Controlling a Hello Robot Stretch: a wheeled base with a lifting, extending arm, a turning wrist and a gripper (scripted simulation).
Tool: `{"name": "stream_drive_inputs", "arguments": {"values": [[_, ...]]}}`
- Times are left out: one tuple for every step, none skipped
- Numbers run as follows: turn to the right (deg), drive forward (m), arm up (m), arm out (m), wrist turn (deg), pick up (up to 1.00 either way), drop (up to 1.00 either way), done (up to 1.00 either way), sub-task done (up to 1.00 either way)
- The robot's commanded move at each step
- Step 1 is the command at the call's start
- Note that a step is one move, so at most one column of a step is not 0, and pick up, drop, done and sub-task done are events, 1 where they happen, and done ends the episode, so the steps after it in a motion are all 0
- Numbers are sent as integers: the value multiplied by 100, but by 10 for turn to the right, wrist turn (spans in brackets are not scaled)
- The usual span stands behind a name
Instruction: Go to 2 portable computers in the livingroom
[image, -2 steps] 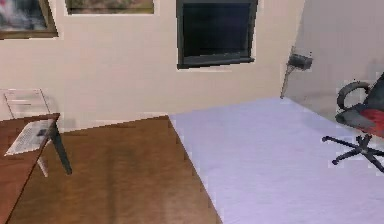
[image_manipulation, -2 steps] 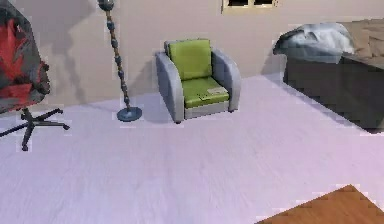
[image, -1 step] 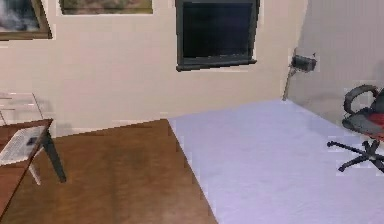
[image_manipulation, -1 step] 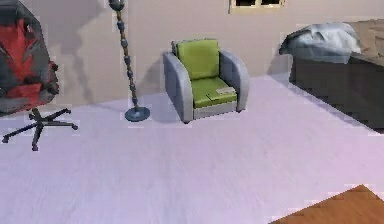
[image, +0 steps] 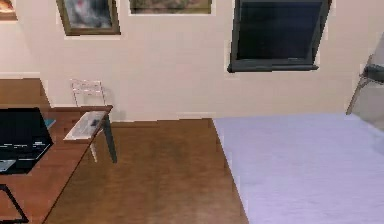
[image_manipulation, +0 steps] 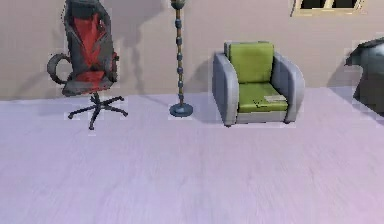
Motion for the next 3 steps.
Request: {"name": "stream_drive_inputs", "arguments": {"values": [[0,35,0,0,0,0,0,0,0],[-450,0,0,0,0,0,0,0,0],[-120,0,0,0,0,0,0,0,0]]}}
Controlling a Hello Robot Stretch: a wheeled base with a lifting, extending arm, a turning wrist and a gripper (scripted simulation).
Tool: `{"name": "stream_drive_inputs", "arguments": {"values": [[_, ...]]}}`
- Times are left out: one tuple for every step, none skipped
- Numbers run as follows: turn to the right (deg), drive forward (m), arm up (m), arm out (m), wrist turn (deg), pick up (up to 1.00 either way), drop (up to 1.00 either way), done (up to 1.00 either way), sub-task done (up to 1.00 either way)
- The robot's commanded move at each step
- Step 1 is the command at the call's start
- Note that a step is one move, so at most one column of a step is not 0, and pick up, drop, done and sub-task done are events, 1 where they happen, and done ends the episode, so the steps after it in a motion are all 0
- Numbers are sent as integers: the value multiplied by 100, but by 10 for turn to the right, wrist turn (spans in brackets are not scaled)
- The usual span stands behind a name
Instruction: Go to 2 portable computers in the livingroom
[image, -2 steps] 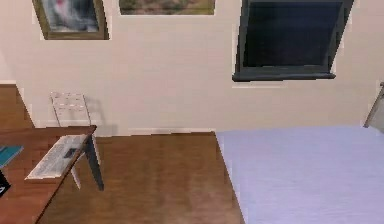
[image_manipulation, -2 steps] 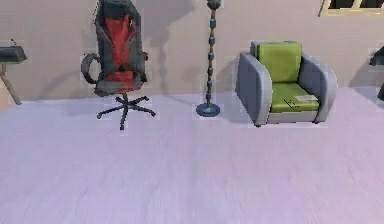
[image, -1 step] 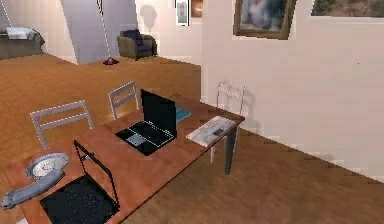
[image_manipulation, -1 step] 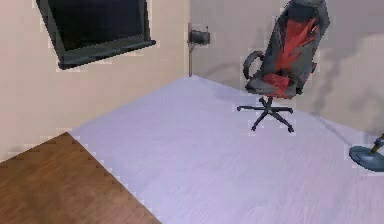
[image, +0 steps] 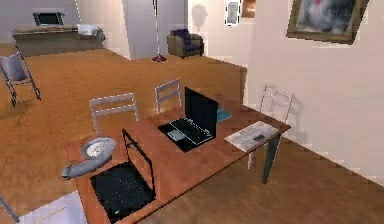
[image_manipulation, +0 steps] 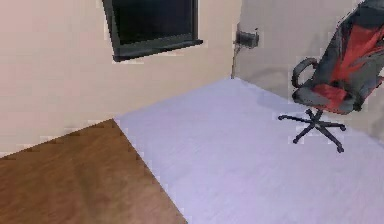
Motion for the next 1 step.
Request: {"name": "stream_drive_inputs", "arguments": {"values": [[0,0,0,0,0,0,0,100,0]]}}
